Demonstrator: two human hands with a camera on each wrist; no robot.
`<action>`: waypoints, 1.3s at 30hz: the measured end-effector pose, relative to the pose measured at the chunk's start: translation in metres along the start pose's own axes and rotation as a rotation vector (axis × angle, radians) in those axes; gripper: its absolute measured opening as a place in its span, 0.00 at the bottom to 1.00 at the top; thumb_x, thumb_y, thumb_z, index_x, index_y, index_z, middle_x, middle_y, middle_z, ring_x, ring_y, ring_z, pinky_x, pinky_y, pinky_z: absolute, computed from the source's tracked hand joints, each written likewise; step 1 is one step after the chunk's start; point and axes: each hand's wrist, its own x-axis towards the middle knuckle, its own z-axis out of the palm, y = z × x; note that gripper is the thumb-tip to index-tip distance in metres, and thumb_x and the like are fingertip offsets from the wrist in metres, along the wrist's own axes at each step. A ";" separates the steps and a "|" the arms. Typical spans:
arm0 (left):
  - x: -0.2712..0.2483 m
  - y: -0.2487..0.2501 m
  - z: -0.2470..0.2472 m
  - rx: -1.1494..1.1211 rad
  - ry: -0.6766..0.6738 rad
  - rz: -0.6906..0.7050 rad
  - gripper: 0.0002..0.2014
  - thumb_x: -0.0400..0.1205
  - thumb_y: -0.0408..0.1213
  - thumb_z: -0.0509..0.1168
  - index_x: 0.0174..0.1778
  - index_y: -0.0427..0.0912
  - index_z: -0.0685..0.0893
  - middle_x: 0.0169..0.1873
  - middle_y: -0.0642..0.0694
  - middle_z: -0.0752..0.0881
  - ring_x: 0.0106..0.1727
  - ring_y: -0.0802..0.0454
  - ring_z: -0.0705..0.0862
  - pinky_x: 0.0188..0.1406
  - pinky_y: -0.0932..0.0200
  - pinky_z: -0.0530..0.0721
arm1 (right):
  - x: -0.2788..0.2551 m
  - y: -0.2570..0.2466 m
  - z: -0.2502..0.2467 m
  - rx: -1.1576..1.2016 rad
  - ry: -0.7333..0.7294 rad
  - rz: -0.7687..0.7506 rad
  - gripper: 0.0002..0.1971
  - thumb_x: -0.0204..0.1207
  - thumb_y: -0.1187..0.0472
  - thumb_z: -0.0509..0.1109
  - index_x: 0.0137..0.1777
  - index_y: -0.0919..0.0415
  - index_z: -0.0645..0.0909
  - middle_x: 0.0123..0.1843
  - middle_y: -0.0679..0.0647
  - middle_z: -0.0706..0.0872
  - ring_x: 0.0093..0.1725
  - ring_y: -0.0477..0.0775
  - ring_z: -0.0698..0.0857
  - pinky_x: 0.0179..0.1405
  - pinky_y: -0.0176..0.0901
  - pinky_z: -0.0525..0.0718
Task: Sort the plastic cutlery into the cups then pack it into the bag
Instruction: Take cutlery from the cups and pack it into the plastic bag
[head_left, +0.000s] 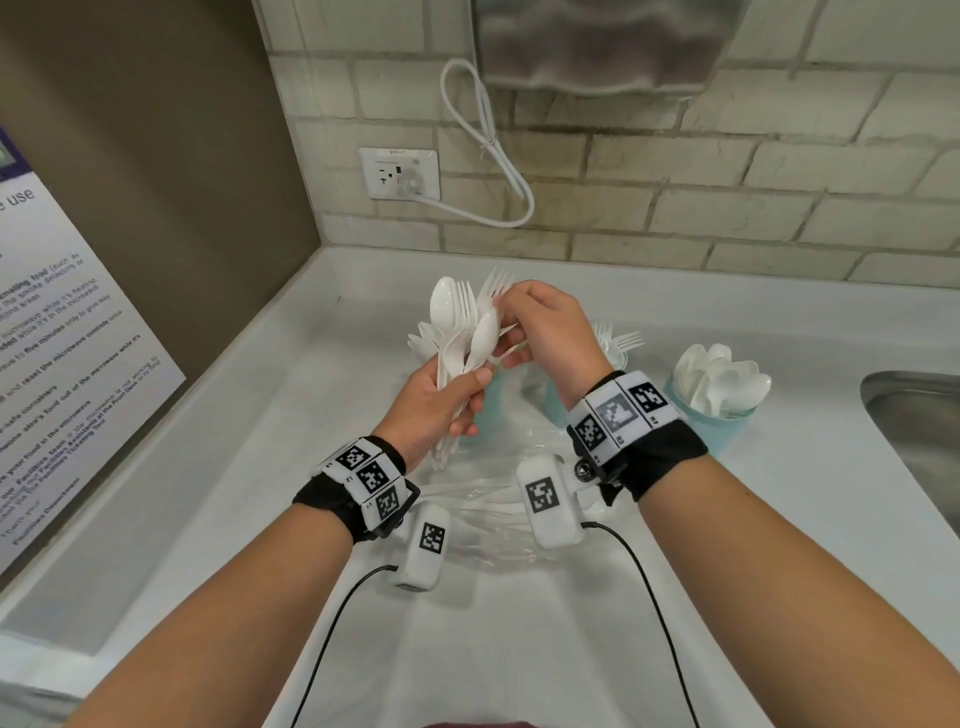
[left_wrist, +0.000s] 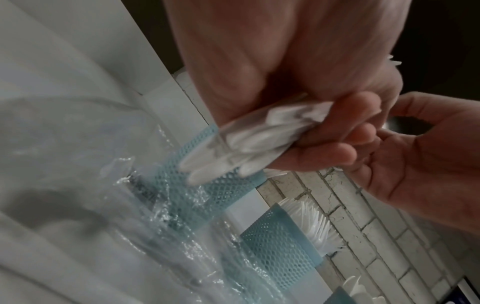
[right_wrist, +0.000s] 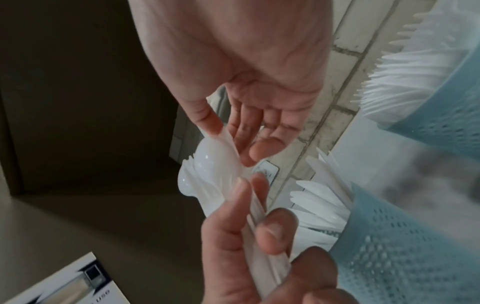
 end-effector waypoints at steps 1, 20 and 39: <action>0.000 0.000 0.001 -0.004 -0.007 -0.004 0.03 0.84 0.37 0.63 0.49 0.43 0.80 0.25 0.50 0.78 0.16 0.58 0.66 0.25 0.62 0.79 | 0.001 0.000 -0.001 0.013 -0.002 0.009 0.09 0.77 0.65 0.62 0.36 0.58 0.77 0.33 0.55 0.81 0.25 0.52 0.79 0.24 0.40 0.77; 0.001 0.009 0.007 -0.145 0.022 -0.025 0.15 0.86 0.45 0.59 0.61 0.36 0.77 0.34 0.45 0.86 0.17 0.56 0.71 0.23 0.60 0.81 | -0.012 0.019 -0.003 0.068 -0.095 -0.020 0.05 0.75 0.67 0.72 0.48 0.58 0.82 0.28 0.50 0.79 0.27 0.46 0.79 0.31 0.34 0.82; 0.005 0.009 -0.021 -0.022 0.327 0.118 0.08 0.85 0.36 0.62 0.58 0.38 0.74 0.38 0.46 0.84 0.29 0.54 0.82 0.26 0.61 0.83 | 0.027 0.008 -0.005 -0.241 0.242 -0.251 0.15 0.87 0.58 0.52 0.63 0.56 0.78 0.55 0.63 0.82 0.25 0.39 0.80 0.31 0.35 0.84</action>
